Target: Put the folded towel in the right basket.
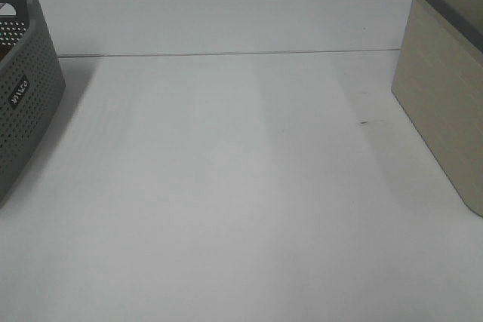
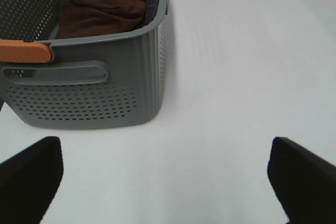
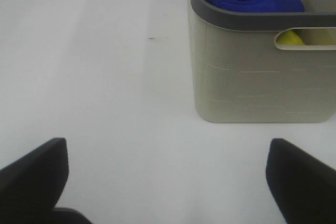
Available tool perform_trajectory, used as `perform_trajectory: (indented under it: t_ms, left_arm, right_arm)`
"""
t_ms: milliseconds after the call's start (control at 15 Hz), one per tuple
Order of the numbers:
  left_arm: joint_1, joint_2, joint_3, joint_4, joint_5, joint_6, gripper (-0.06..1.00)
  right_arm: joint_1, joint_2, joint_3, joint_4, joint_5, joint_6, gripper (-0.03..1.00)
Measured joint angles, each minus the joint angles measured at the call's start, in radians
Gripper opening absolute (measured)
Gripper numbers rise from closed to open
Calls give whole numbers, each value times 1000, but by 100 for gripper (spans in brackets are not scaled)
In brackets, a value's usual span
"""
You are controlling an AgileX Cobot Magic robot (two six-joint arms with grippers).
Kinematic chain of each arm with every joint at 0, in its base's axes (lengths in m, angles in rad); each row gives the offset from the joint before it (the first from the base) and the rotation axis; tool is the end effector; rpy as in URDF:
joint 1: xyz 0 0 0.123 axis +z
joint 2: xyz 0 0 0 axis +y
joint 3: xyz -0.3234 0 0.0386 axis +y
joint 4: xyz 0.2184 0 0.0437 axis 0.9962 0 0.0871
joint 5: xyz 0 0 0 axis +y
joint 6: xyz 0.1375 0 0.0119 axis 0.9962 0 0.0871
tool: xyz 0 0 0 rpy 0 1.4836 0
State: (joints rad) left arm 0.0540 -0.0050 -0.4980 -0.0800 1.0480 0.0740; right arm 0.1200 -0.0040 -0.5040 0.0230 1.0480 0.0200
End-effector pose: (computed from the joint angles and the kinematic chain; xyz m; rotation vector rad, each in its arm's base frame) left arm -0.0292 -0.0112 0.2428 0.0235 2.0259 -0.0146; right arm -0.0301 -0.0009 0.2443 -0.1022 2.0227 0.1160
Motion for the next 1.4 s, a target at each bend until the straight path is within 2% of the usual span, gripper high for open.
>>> perform_trajectory:
  t_ms: [200, 400, 600, 1400]
  left_arm:
    - [0, 0, 0, 0, 0, 0, 99]
    - [0, 0, 0, 0, 0, 0, 99]
    - [0, 0, 0, 0, 0, 0, 99]
    - [0, 0, 0, 0, 0, 0, 99]
  right_arm:
    - [-3, 0, 0, 0, 0, 0, 97]
    - [-75, 0, 0, 0, 0, 0, 97]
    - [-104, 0, 0, -3, 0, 0, 97]
    - [-104, 0, 0, -3, 0, 0, 97]
